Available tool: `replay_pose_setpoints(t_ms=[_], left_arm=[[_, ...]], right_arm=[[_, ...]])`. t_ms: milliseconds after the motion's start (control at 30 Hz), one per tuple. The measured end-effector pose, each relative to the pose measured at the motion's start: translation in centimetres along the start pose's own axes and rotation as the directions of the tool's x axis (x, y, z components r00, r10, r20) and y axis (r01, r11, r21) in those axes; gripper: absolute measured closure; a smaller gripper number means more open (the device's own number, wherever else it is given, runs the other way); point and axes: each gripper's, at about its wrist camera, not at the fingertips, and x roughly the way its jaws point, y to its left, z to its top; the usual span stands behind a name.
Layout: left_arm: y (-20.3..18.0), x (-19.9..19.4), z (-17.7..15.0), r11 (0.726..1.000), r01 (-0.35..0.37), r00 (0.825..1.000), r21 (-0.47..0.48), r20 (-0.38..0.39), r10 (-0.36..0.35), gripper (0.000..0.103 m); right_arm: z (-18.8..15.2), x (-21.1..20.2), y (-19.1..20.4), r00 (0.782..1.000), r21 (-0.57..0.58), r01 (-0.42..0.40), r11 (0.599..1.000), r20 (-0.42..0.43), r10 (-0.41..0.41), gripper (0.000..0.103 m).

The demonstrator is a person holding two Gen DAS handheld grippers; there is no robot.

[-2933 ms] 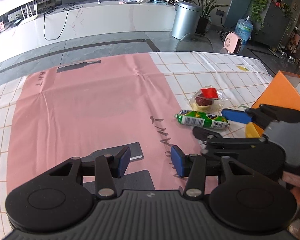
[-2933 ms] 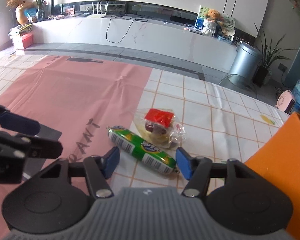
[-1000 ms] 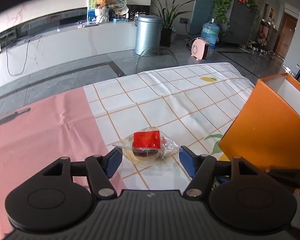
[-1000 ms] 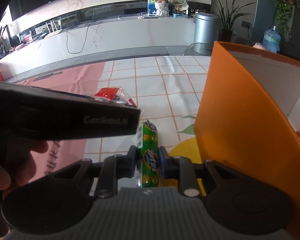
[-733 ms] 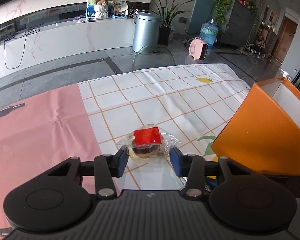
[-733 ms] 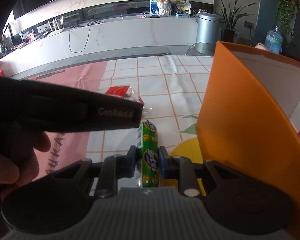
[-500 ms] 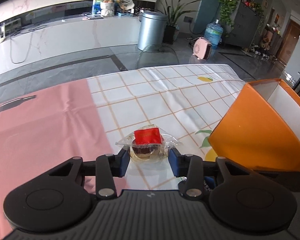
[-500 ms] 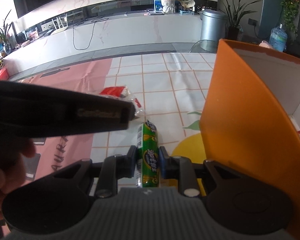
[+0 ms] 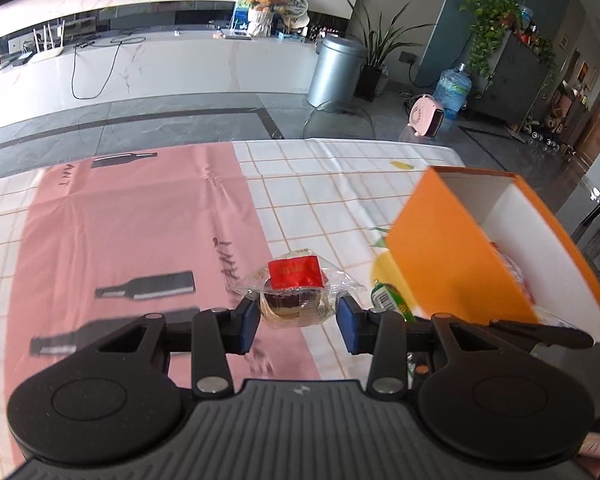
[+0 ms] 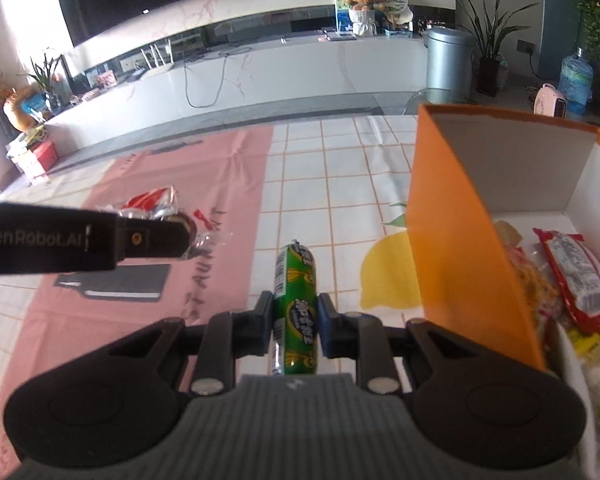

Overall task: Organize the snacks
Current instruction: 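Carry the snack cup and sausage into the box and open both tools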

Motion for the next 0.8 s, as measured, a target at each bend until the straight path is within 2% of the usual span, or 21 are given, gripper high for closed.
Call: replay_pose_setpoints(t_ms=[200,433,567,800], left_arm=[[-4.0,-4.4,-0.9,0.996,0.016,1.0,0.084,0.017,-0.017,0.057],[-10.0,-6.8,-0.3,0.981,0.066,0.996,0.185,0.054,-0.077,0.057],[-13.7,-6.1,0.7,0.963,0.109,0.992,0.245,0.038,-0.122,0.057],[-20.4,-1.9,2.4,0.908,0.111,0.993,0.403,-0.009,-0.117,0.057]], right_arm=[[-1.0,-7.4,-1.1,0.997,0.013,-0.049,0.999,0.064,0.048,0.084],[-1.6,-14.9,-5.3,0.992,0.031,-0.039,0.999,0.12,0.035,0.084],[-1.4,-18.0,-8.5,0.991,0.007,-0.004,1.0,0.133,0.003,0.084],[-0.1,-20.6,-14.0,0.99,-0.048,0.06,0.997,0.13,-0.053,0.084]])
